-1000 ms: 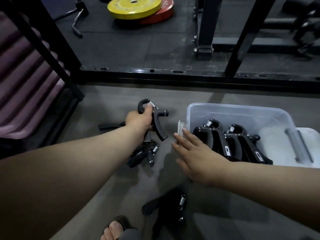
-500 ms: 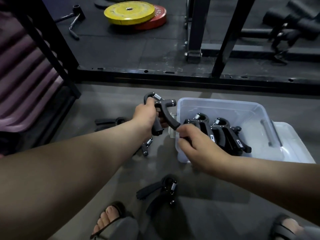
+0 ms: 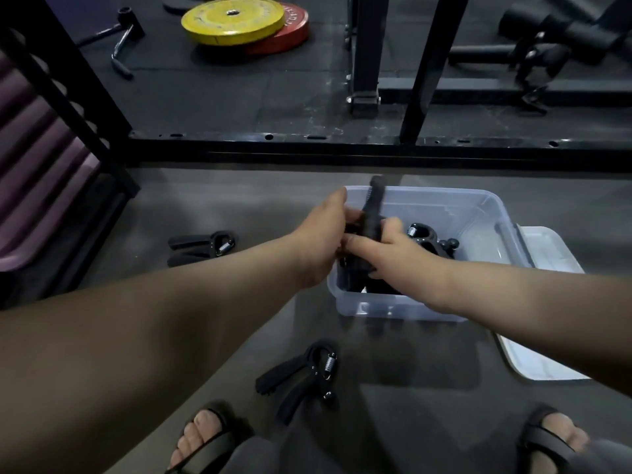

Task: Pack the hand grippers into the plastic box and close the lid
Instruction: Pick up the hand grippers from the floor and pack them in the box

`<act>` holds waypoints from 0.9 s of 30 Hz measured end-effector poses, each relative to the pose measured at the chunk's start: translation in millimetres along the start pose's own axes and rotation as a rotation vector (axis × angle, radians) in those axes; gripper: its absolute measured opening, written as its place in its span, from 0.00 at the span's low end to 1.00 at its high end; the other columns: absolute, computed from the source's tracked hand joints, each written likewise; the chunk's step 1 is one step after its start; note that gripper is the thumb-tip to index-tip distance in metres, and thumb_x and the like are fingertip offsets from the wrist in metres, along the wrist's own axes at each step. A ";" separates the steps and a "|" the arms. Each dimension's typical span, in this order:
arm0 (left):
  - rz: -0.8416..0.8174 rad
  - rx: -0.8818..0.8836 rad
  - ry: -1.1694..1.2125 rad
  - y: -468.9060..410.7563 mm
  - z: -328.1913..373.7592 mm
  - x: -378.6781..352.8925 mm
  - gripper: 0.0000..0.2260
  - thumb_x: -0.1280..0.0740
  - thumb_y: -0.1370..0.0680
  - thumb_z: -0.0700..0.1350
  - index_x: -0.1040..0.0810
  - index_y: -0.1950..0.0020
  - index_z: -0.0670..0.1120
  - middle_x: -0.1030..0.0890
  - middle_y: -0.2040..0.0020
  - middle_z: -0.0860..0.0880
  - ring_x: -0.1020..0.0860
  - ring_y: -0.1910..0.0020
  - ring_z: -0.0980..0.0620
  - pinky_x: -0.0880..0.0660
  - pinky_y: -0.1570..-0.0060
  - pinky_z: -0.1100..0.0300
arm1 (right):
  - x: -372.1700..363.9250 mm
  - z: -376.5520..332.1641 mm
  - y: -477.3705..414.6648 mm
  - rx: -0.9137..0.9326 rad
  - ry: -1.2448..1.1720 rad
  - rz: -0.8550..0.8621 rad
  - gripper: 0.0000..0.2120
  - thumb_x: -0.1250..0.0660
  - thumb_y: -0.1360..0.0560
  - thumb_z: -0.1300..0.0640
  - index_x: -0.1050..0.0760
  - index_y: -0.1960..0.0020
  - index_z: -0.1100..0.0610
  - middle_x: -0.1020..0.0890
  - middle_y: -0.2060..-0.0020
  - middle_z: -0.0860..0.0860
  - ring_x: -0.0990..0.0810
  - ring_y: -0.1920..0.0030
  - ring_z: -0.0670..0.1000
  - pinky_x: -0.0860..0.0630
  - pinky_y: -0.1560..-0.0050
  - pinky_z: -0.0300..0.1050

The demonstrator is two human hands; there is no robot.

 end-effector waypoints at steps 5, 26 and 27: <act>-0.089 -0.031 -0.147 -2.2 0.6 -15.9 0.23 0.48 0.19 0.55 0.16 0.49 0.46 0.16 0.48 0.43 0.19 0.55 0.53 0.23 0.56 0.60 | 35.3 5.6 -9.3 -0.069 -0.106 0.189 0.13 0.36 0.24 0.62 0.30 0.41 0.56 0.18 0.50 0.55 0.16 0.55 0.49 0.18 0.58 0.48; 0.060 -0.520 -1.307 -36.6 -47.1 4.2 0.18 0.40 0.24 0.46 0.24 0.35 0.48 0.27 0.32 0.52 0.36 0.29 0.53 0.52 0.29 0.58 | 114.3 54.7 -29.9 -0.434 -0.245 0.267 0.07 0.39 0.32 0.66 0.29 0.65 0.55 0.25 0.66 0.54 0.23 0.66 0.50 0.28 0.65 0.42; 0.054 -0.526 -1.326 -36.1 -49.2 4.7 0.18 0.40 0.24 0.45 0.24 0.34 0.48 0.28 0.31 0.52 0.38 0.28 0.54 0.54 0.28 0.57 | 113.7 55.9 -33.5 -0.440 -0.246 0.239 0.08 0.40 0.31 0.66 0.29 0.65 0.55 0.24 0.67 0.53 0.23 0.66 0.50 0.29 0.66 0.41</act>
Point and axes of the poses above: each hand's wrist, its own y-axis away from the middle knuckle, its own x-axis out of the back of the hand, z = x × y, the point moved 1 cm from there along -y, towards the middle knuckle
